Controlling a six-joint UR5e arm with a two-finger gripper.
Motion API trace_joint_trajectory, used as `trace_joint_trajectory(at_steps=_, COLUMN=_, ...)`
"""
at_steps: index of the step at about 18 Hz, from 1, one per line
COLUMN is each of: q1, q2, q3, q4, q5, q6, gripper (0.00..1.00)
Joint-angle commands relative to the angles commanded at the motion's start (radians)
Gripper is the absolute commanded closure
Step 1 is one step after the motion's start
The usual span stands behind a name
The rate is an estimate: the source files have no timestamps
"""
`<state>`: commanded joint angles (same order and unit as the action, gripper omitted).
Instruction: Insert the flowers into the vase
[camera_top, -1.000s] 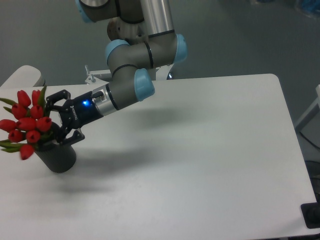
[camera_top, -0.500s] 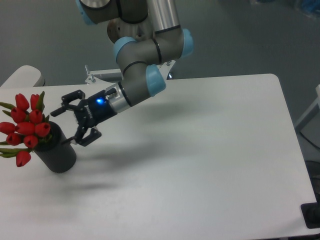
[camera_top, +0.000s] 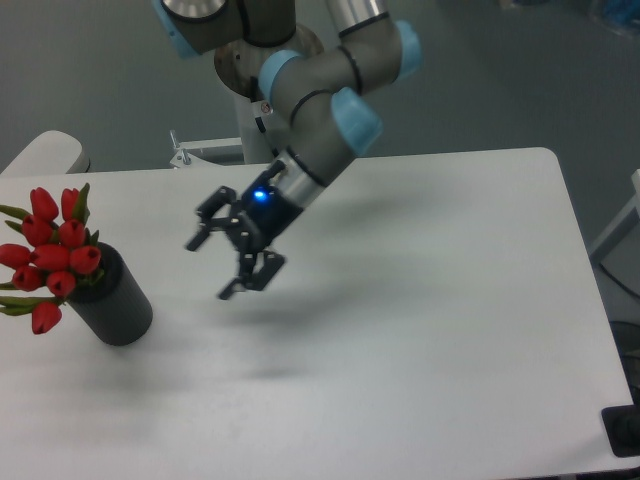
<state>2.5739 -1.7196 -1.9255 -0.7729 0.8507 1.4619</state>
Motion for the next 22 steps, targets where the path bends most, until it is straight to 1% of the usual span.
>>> trace_joint_trajectory(at_steps=3, q1=0.037, q2=-0.002, q3=0.098, q4=-0.084, q5=0.108, q6=0.000, gripper=0.00)
trace_joint_trajectory(at_steps=5, q1=0.057, q2=-0.017, q3=0.161, q4=-0.132, q5=0.155, q6=-0.002, gripper=0.00)
trace_joint_trajectory(at_steps=7, q1=0.069, q2=-0.044, q3=0.229, q4=-0.169, q5=0.220, q6=0.000, gripper=0.00)
trace_joint_trajectory(at_steps=11, q1=0.071, q2=-0.097, q3=0.330, q4=-0.180, q5=0.310, q6=0.009, gripper=0.00)
trace_joint_trajectory(at_steps=14, q1=0.071, q2=-0.113, q3=0.368, q4=-0.180, q5=0.358, q6=0.012, gripper=0.00)
trace_joint_trajectory(at_steps=16, q1=0.069, q2=-0.117, q3=0.375, q4=-0.180, q5=0.402, q6=0.017, gripper=0.00)
trace_joint_trajectory(at_steps=18, q1=0.069, q2=-0.117, q3=0.376, q4=-0.184, q5=0.473, q6=0.099, gripper=0.00)
trace_joint_trajectory(at_steps=20, q1=0.069, q2=-0.117, q3=0.387, q4=-0.222, q5=0.554, q6=0.196, gripper=0.00)
trace_joint_trajectory(at_steps=22, q1=0.065, q2=-0.126, q3=0.405, q4=-0.252, q5=0.594, q6=0.229, gripper=0.00)
